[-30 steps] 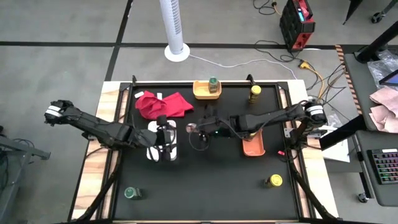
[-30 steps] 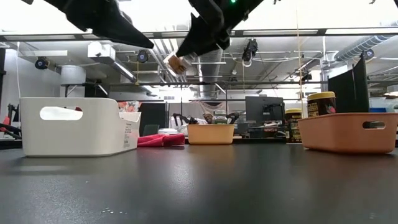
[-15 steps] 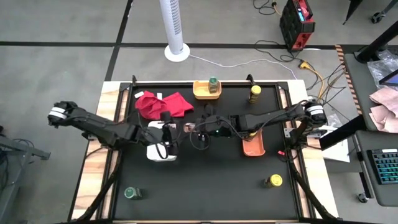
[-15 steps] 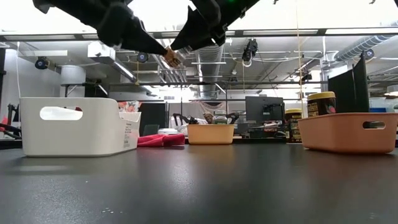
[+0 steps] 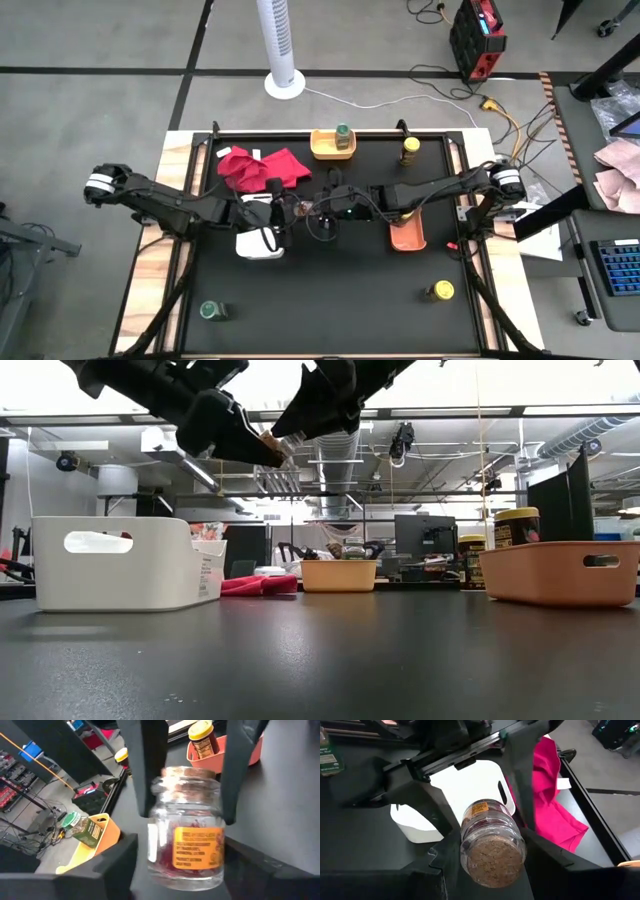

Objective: Sort spices by type
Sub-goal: Put the transparent seasoning bottle into the white bin

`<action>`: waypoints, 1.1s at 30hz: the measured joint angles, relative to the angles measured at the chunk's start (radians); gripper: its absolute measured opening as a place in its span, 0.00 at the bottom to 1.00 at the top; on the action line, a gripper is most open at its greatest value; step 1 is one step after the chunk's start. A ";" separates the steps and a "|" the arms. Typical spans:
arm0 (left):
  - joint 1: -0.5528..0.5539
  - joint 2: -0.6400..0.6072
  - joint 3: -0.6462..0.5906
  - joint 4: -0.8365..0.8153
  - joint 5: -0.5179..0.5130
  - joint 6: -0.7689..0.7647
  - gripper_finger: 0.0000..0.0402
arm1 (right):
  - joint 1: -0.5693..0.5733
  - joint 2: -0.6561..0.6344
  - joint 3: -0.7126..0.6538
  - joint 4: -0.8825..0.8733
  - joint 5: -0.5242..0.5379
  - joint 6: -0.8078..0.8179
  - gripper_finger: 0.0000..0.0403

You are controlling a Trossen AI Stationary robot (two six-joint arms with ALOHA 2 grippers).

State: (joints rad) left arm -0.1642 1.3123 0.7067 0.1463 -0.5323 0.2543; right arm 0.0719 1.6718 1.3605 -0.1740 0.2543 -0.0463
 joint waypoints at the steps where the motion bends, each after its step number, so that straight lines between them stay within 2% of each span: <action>1: 0.001 0.002 0.000 -0.001 -0.001 0.000 0.56 | 0.000 0.000 0.000 0.000 0.000 0.000 0.41; 4: 0.001 0.005 0.000 -0.005 -0.004 0.001 0.42 | 0.000 0.000 0.000 0.000 0.000 0.000 0.41; 6: 0.001 0.005 0.000 -0.006 -0.005 0.001 0.42 | 0.000 0.000 0.000 -0.001 0.000 0.000 0.42; 12: 0.001 -0.015 -0.003 0.002 -0.008 0.000 0.42 | 0.000 -0.013 0.000 -0.006 0.000 0.006 0.65; 15: 0.000 -0.033 -0.021 0.030 -0.007 0.000 0.42 | 0.002 -0.052 -0.001 -0.007 0.000 0.001 0.73; 18: -0.002 -0.069 -0.058 0.100 0.057 0.003 0.42 | 0.007 -0.111 -0.024 -0.002 0.000 -0.024 0.77; 21: -0.003 -0.127 -0.115 0.216 0.186 0.027 0.42 | 0.015 -0.170 -0.084 0.050 -0.001 -0.053 0.76; 25: -0.003 -0.217 -0.194 0.349 0.288 0.052 0.42 | 0.022 -0.246 -0.227 0.247 -0.090 -0.083 0.73; 28: -0.003 -0.273 -0.247 0.417 0.323 0.059 0.42 | 0.024 -0.268 -0.358 0.533 -0.168 -0.114 0.70; 31: -0.003 -0.304 -0.281 0.470 0.360 0.066 0.42 | 0.024 -0.231 -0.453 0.817 -0.185 -0.163 0.69; 33: -0.003 -0.314 -0.296 0.502 0.367 0.069 0.42 | 0.024 -0.184 -0.478 0.936 -0.184 -0.196 0.69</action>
State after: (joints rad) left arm -0.1673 0.9983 0.4111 0.6487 -0.1650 0.3230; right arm 0.0959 1.4877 0.8827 0.7619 0.0707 -0.2427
